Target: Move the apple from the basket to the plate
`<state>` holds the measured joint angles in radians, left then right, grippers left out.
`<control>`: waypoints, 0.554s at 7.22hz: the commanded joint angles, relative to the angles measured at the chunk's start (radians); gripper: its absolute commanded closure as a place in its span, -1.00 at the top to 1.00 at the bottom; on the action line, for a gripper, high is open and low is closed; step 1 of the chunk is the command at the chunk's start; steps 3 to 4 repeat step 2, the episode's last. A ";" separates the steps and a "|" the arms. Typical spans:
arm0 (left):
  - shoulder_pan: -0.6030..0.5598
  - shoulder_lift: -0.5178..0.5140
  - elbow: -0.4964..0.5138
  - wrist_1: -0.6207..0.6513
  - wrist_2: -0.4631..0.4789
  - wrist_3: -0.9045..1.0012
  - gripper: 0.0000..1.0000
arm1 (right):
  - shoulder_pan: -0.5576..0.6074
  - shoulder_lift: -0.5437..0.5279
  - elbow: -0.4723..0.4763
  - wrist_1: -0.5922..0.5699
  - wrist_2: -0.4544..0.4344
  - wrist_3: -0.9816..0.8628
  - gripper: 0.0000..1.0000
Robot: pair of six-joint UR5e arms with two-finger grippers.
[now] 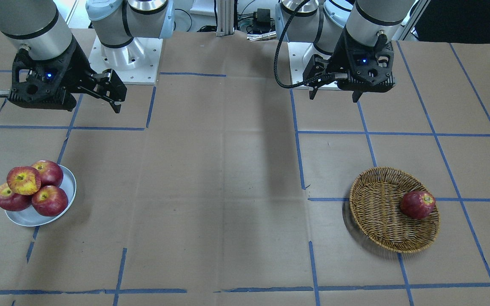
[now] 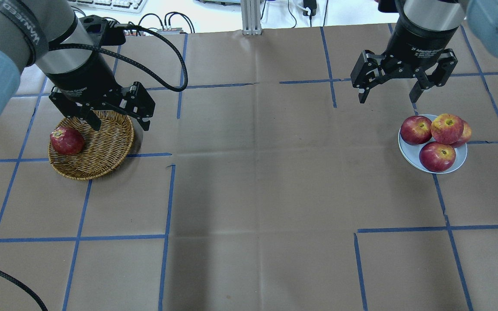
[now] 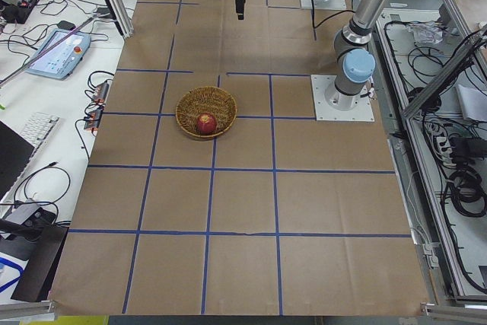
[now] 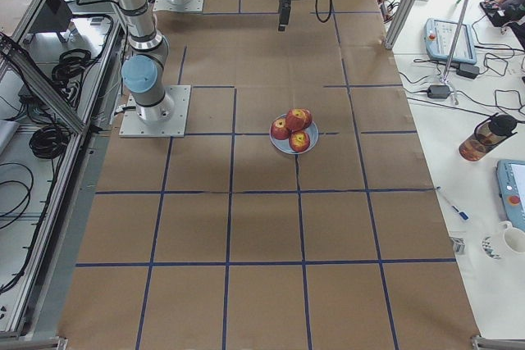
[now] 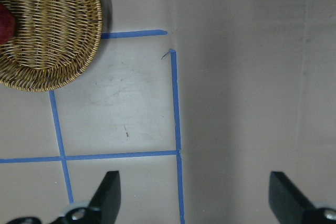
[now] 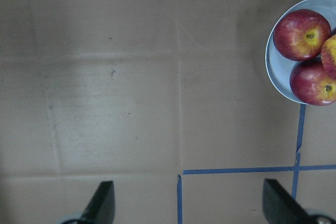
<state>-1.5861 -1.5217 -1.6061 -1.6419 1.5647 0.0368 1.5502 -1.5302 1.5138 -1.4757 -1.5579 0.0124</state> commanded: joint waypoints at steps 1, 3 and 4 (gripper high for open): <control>0.000 0.000 0.000 -0.001 0.000 0.000 0.99 | 0.001 0.002 0.002 -0.003 -0.001 0.000 0.99; 0.000 0.000 0.000 -0.001 0.000 0.000 0.99 | 0.001 0.002 0.000 -0.003 -0.001 0.001 0.99; 0.000 0.000 0.000 -0.001 0.000 0.000 0.99 | 0.001 0.002 0.000 -0.003 -0.001 0.001 0.99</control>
